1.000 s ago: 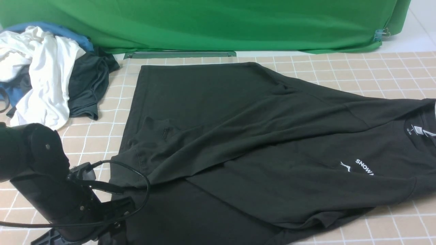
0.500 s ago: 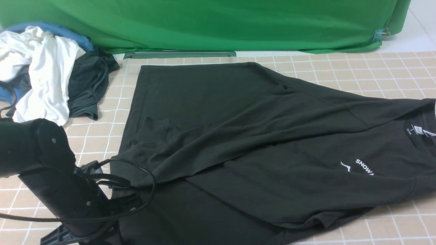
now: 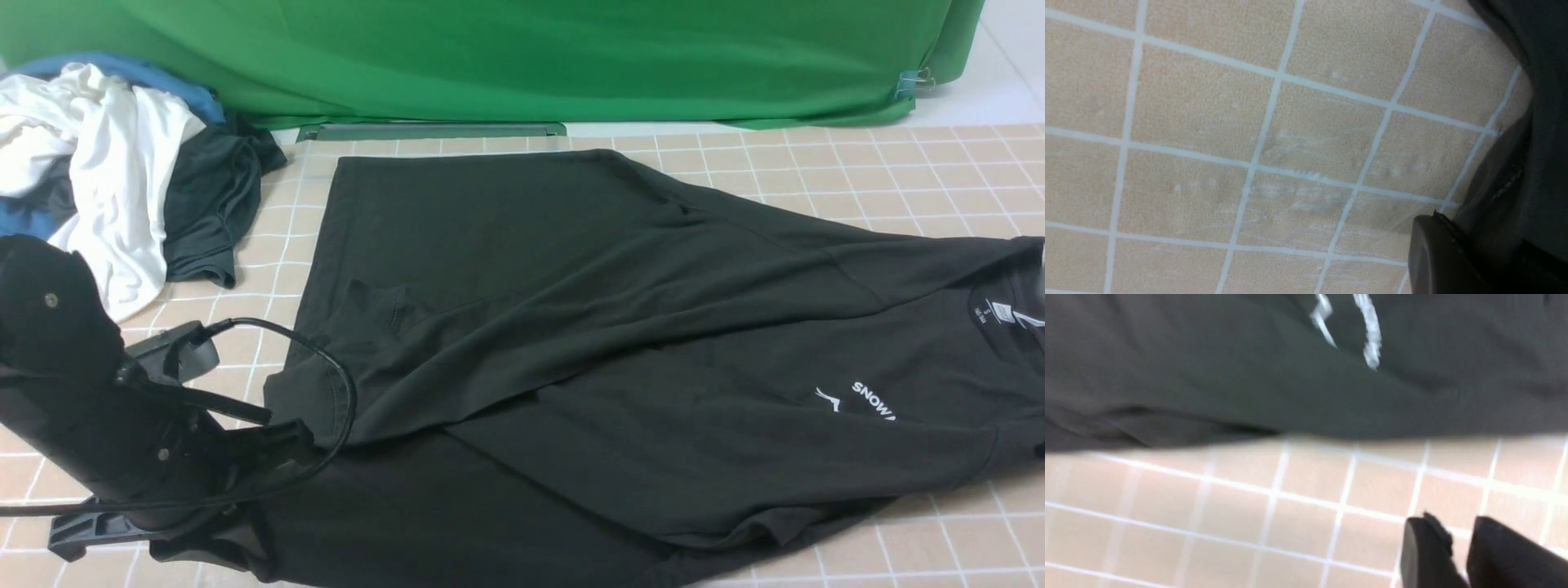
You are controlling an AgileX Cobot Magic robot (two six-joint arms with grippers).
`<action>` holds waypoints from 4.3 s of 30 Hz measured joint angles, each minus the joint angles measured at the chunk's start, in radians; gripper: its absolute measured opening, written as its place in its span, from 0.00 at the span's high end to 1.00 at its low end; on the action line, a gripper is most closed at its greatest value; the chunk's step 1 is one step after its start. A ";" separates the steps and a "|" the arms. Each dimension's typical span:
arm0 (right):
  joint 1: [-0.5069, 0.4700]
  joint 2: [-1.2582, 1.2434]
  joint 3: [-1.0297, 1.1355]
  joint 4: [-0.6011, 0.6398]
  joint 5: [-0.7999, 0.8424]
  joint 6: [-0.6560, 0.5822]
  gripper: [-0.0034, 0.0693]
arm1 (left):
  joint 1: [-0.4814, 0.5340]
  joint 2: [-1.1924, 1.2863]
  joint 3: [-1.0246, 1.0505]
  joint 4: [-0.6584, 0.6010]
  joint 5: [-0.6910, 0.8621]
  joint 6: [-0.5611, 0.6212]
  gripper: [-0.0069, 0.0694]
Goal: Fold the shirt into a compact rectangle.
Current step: 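Grasp the near edge of the shirt at its hem and shoulder corners, then fold the black garment in half by bringing its near edge over to the far edge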
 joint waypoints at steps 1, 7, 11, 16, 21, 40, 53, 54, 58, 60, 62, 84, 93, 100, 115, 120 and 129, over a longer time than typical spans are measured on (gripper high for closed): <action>0.000 0.047 0.015 -0.036 -0.008 0.032 0.62 | 0.000 0.000 0.000 0.003 0.000 -0.001 0.87; -0.039 0.216 0.021 -0.087 -0.097 0.103 0.38 | 0.000 0.000 0.000 0.010 -0.001 -0.004 0.87; -0.142 0.295 0.021 -0.089 -0.147 0.126 0.25 | 0.000 0.000 0.000 0.020 -0.001 -0.007 0.87; -0.352 0.344 0.021 -0.049 -0.243 0.144 0.21 | 0.000 0.000 0.000 0.021 -0.004 -0.008 0.87; -0.463 0.373 0.021 0.053 -0.347 0.151 0.21 | 0.000 0.000 0.000 0.023 -0.004 -0.008 0.87; -0.476 0.559 0.023 0.228 -0.600 0.140 0.64 | 0.000 0.000 0.000 0.025 -0.029 0.000 0.87; -0.476 0.483 0.024 0.113 -0.460 0.050 0.90 | 0.000 -0.039 0.000 0.030 0.008 0.006 0.87; -0.476 0.436 0.024 0.033 -0.390 0.118 0.90 | 0.000 -0.067 -0.002 0.030 0.036 0.013 0.87; -0.476 0.338 0.027 -0.087 -0.255 0.213 0.90 | 0.000 -0.112 -0.005 0.033 0.095 0.021 0.87; -0.476 0.301 0.041 -0.120 -0.212 0.232 0.90 | 0.000 -0.125 -0.002 0.035 0.111 0.027 0.87; -0.476 0.280 0.060 -0.141 -0.194 0.238 0.90 | 0.000 -0.130 0.005 0.041 0.115 0.027 0.87; -0.476 0.381 0.011 -0.176 -0.285 0.263 0.66 | 0.000 -0.076 -0.057 0.025 -0.015 0.030 0.87; -0.361 0.245 -0.117 -0.072 0.011 0.169 0.21 | 0.000 -0.026 -0.057 0.025 -0.044 0.030 0.87; 0.049 0.080 -0.026 0.080 0.106 0.041 0.34 | 0.000 -0.026 -0.057 0.024 -0.044 0.030 0.87; 0.552 0.239 0.072 -0.299 0.202 0.241 0.35 | 0.000 -0.026 -0.057 0.021 -0.043 0.028 0.87; 0.377 0.242 0.072 -0.300 0.216 0.219 0.78 | 0.000 -0.026 -0.057 0.020 -0.043 0.028 0.87; 0.233 0.243 0.073 -0.092 0.104 0.023 0.75 | 0.000 -0.026 -0.057 0.020 -0.043 0.032 0.87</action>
